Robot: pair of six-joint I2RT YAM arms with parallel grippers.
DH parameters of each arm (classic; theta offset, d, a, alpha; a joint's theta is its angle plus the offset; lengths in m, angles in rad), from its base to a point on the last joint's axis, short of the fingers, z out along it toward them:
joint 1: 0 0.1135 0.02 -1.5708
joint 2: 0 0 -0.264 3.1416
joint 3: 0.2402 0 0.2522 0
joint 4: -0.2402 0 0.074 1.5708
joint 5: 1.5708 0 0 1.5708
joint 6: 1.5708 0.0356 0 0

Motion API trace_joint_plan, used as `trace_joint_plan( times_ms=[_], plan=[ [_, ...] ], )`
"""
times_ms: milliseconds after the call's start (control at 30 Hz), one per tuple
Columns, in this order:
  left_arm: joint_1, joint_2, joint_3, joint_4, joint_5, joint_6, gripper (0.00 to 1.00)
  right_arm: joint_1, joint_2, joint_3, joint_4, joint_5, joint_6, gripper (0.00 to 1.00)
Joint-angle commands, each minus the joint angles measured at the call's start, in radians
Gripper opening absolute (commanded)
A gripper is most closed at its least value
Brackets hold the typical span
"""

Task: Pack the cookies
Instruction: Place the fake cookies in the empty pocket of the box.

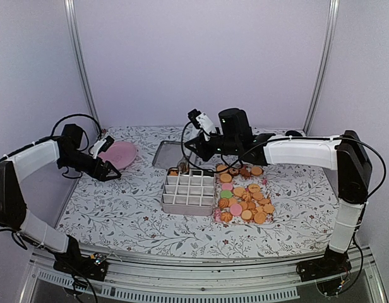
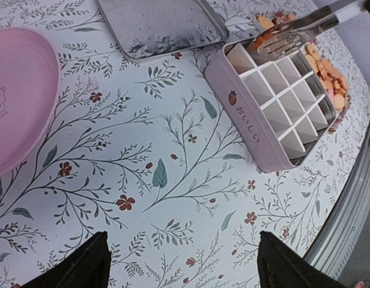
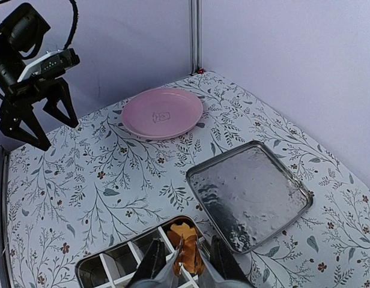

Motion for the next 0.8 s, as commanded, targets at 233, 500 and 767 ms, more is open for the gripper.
trace_joint_plan(
  times_ms=[233, 500, 767],
  plan=[
    [0.011, -0.022, -0.013, -0.004, 0.014, 0.009, 0.85, 0.003, 0.017, 0.012, 0.049, 0.04, 0.017, 0.08],
    [0.011, -0.028, -0.008, -0.004, 0.01, 0.009, 0.86, 0.003, -0.003, -0.009, 0.049, 0.028, 0.027, 0.36],
    [0.011, -0.032, -0.004, -0.009, 0.015, 0.005, 0.86, 0.003, -0.043, 0.007, 0.049, 0.043, 0.023, 0.32]
  ],
)
